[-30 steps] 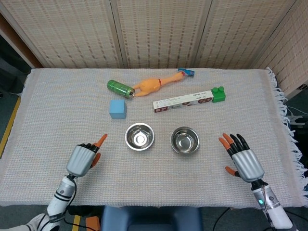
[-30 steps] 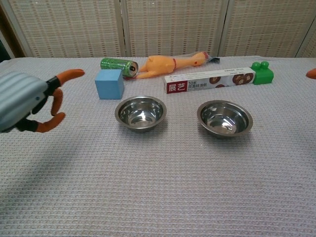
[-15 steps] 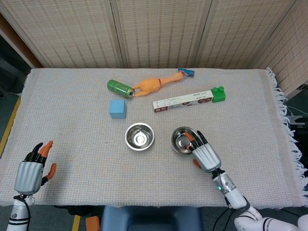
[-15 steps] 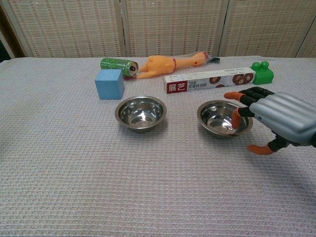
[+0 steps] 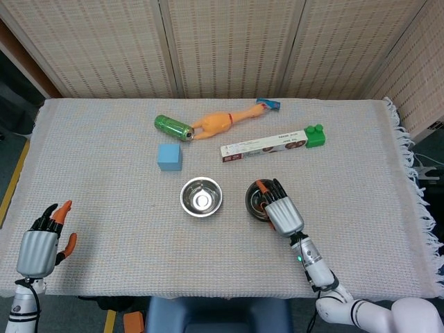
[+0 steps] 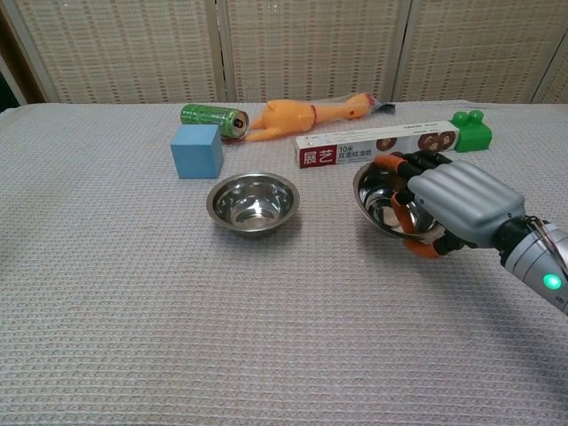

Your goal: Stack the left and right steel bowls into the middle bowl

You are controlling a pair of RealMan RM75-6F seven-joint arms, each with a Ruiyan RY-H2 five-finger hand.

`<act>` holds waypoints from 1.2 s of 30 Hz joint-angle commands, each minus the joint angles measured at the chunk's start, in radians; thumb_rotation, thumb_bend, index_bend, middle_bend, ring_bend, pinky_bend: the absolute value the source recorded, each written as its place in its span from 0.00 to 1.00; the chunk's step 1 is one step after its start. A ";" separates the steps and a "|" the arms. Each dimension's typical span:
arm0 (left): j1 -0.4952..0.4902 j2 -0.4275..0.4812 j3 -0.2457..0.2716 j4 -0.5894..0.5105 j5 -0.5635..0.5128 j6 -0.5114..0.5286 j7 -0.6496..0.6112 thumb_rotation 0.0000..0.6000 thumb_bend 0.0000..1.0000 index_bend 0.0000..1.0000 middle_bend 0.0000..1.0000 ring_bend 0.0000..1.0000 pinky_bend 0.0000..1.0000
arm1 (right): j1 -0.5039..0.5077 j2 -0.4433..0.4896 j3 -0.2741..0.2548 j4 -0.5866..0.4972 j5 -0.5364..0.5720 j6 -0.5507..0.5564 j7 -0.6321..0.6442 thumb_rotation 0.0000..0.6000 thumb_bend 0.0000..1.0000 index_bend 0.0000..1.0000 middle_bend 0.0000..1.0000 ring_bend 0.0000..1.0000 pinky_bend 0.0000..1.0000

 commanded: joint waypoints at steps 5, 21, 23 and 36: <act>0.006 0.003 -0.002 -0.005 0.016 0.002 -0.001 1.00 0.44 0.00 0.21 0.12 0.35 | 0.001 0.024 0.013 -0.053 -0.036 0.110 0.037 1.00 0.35 0.83 0.07 0.00 0.00; 0.022 0.043 -0.021 -0.035 0.028 0.005 -0.039 1.00 0.44 0.00 0.20 0.12 0.35 | 0.210 -0.101 0.161 -0.213 0.127 -0.095 -0.137 1.00 0.35 0.77 0.07 0.00 0.00; 0.024 0.046 -0.020 -0.037 0.032 0.003 -0.044 1.00 0.44 0.00 0.20 0.12 0.35 | 0.218 -0.115 0.165 -0.205 0.158 -0.114 -0.141 1.00 0.35 0.73 0.07 0.00 0.00; 0.036 0.057 -0.031 -0.047 0.045 0.015 -0.052 1.00 0.44 0.00 0.20 0.12 0.35 | 0.262 -0.139 0.146 -0.158 0.227 -0.169 -0.155 1.00 0.27 0.22 0.05 0.00 0.00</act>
